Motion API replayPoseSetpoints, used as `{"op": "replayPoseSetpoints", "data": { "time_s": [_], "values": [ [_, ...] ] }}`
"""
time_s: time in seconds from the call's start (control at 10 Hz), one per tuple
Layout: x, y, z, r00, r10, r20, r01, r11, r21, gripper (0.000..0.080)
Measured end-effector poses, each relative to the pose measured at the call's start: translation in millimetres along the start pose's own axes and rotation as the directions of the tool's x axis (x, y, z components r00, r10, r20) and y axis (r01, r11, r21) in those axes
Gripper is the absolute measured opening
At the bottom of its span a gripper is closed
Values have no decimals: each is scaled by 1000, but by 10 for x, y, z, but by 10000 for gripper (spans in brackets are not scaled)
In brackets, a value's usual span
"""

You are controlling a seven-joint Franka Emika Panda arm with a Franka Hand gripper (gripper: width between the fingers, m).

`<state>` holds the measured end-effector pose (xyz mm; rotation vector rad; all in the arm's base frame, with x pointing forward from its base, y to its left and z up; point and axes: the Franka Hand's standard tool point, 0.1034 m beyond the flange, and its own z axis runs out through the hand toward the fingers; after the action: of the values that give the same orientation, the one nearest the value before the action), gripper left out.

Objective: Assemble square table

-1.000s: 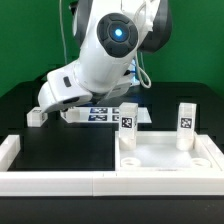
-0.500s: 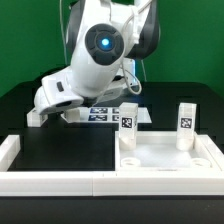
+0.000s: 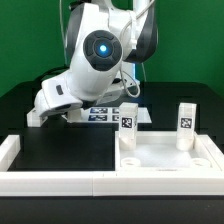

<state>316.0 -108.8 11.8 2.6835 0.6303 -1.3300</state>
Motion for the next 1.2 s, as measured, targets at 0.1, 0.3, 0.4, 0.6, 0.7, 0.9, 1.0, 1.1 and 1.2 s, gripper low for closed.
{"op": "replayPoseSetpoints", "data": {
  "time_s": [0.1, 0.3, 0.4, 0.6, 0.7, 0.9, 1.0, 1.1, 1.2],
  "values": [
    [0, 0, 0, 1000, 0, 0, 0, 1000, 0, 339],
    [0, 0, 0, 1000, 0, 0, 0, 1000, 0, 288],
    [0, 0, 0, 1000, 0, 0, 0, 1000, 0, 288],
    [0, 0, 0, 1000, 0, 0, 0, 1000, 0, 288],
    [0, 0, -1, 1000, -1, 0, 1, 1000, 0, 288],
    [-106, 12, -208, 999, -35, 20, 35, 999, 4, 290],
    [-211, 28, -450, 999, -46, 22, 46, 999, 7, 290],
    [-340, 24, -679, 999, -40, 31, 39, 999, 12, 290],
    [-478, 13, -901, 999, -31, 31, 31, 999, 12, 290]
  ]
}}
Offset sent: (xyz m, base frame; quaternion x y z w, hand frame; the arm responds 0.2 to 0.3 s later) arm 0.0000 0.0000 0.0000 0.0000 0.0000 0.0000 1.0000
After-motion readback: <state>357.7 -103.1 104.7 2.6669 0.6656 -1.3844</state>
